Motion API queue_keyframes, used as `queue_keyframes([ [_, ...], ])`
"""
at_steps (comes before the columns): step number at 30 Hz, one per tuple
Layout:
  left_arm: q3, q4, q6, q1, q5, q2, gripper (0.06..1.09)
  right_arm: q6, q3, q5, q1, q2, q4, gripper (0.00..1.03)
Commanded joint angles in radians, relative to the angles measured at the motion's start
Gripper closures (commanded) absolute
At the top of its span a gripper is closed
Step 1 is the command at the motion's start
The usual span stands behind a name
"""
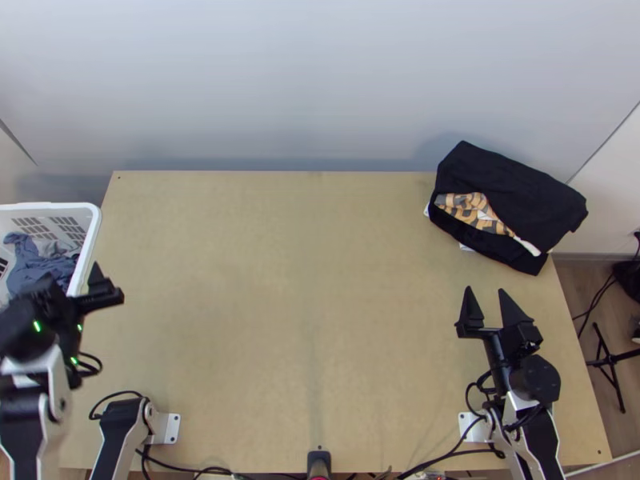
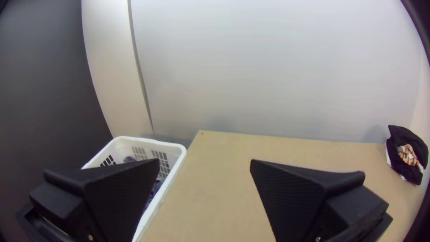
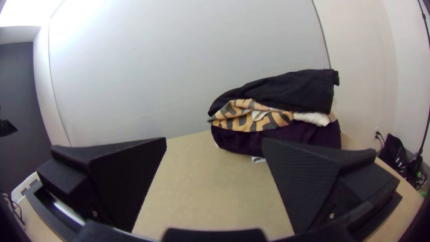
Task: Fold the t-shirt
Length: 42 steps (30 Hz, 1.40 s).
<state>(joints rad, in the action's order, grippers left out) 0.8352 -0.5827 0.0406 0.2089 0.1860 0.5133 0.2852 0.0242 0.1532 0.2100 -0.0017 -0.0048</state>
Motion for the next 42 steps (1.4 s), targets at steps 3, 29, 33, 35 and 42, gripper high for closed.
queue_keyframes([
  [3,0.295,-0.232,0.045,0.392,-0.398,0.384,0.1,0.0,0.0,0.0,0.0,0.0,0.0,0.04],
  [29,1.022,-0.238,0.226,0.914,-0.479,1.68,0.1,0.0,0.0,0.0,0.0,0.0,0.0,0.04],
  [33,1.025,-0.186,0.24,0.912,-0.479,1.766,0.1,0.0,0.0,-0.001,0.0,0.0,0.0,0.04],
  [35,1.021,-0.141,0.239,0.909,-0.48,1.797,0.11,0.0,0.0,0.0,0.0,0.0,0.0,0.04],
  [42,1.058,-0.006,0.228,0.879,-0.479,1.926,0.11,0.0,0.0,0.0,0.0,0.0,0.0,0.04],
])
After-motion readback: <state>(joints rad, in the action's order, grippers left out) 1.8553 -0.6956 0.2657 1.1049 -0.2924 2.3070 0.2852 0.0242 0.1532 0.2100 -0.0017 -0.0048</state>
